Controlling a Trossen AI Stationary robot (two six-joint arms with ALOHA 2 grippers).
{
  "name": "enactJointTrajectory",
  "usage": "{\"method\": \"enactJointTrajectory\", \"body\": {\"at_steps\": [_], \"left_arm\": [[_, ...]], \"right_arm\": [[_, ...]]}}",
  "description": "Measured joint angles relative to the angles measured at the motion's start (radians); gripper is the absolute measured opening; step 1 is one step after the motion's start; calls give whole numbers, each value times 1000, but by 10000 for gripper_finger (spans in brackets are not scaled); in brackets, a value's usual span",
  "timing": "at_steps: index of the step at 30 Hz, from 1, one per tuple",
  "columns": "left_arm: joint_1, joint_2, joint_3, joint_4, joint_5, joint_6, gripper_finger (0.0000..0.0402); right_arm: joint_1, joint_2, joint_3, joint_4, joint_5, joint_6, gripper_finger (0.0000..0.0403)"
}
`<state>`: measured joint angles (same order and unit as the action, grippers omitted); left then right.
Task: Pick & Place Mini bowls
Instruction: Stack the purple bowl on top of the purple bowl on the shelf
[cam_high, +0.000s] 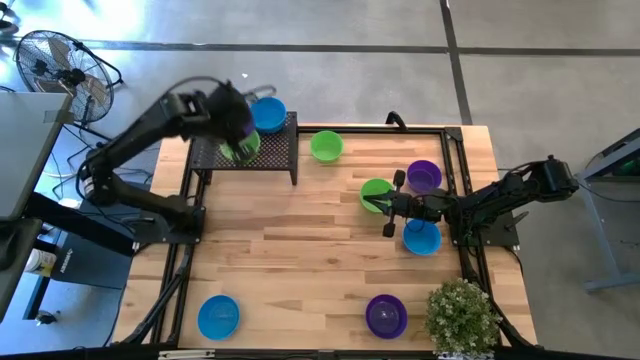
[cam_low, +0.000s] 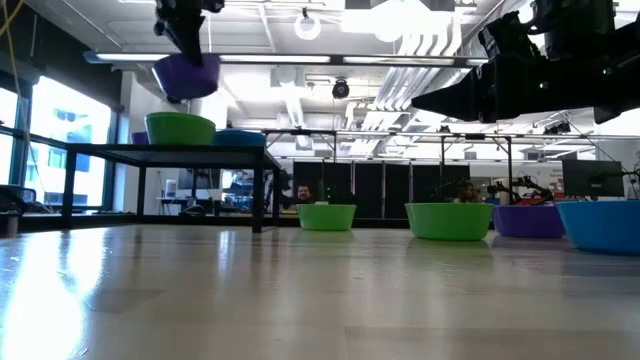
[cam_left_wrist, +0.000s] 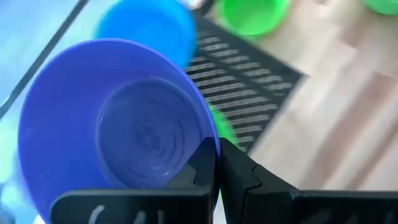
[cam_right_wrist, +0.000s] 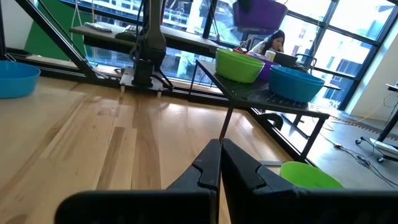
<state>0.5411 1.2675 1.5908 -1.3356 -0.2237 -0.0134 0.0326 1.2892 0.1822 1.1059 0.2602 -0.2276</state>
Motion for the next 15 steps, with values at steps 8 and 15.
{"method": "enactJointTrajectory", "body": {"at_steps": [8,15], "left_arm": [[236,94,106,-82,35,108,1],[373,180,103,-72,35,142,1]], "right_arm": [[0,0,0,1,0,0,1],[0,0,0,-1,0,1,1]]}}
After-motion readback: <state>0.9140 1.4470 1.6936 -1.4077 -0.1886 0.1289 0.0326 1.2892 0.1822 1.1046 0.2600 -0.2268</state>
